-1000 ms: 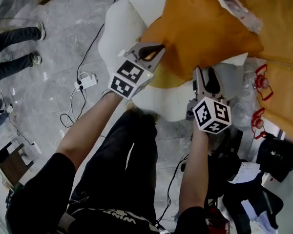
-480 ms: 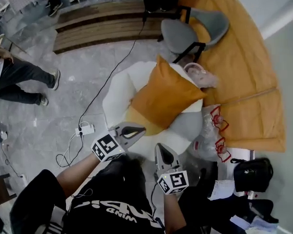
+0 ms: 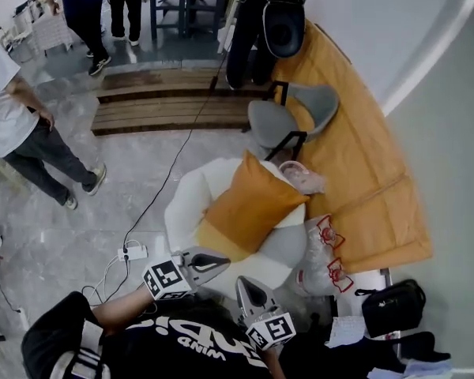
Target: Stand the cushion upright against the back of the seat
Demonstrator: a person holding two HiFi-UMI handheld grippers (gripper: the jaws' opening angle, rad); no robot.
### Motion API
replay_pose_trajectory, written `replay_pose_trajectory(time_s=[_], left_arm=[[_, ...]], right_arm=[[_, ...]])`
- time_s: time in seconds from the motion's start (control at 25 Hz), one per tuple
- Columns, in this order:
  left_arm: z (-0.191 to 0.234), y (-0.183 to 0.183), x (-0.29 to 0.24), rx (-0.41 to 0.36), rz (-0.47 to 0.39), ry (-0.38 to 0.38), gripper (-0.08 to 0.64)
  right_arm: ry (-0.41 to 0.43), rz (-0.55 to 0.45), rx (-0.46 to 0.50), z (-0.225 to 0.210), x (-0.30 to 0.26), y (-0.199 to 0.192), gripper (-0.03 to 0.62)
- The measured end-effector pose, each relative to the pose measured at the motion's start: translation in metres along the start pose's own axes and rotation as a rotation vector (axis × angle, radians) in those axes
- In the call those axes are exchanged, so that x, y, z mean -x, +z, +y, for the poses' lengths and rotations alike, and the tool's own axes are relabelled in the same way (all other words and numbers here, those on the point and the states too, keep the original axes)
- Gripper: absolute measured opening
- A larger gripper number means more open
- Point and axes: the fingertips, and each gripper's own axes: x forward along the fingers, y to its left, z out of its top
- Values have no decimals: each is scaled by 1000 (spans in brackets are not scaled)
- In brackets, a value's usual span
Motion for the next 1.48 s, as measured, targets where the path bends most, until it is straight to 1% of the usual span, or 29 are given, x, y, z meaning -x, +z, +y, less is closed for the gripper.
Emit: replay_pose_trajectory(time_s=[0.16, 0.32, 0.52, 1.0, 1.48], left_arm=[[-10, 5, 9, -7, -28, 2, 6], [-10, 10, 20, -5, -45, -7, 6], [-8, 9, 29, -8, -44, -4, 6], [-9, 12, 28, -45, -28, -26, 6], [-1, 13, 35, -30, -30, -15, 6]], right_arm=[[16, -42, -14, 9, -1, 11, 20], [33, -58, 5, 15, -7, 19, 20], [21, -76, 16, 17, -10, 23, 20], [18, -71, -24, 12, -15, 22, 20], [8, -48, -49, 14, -17, 14, 20]])
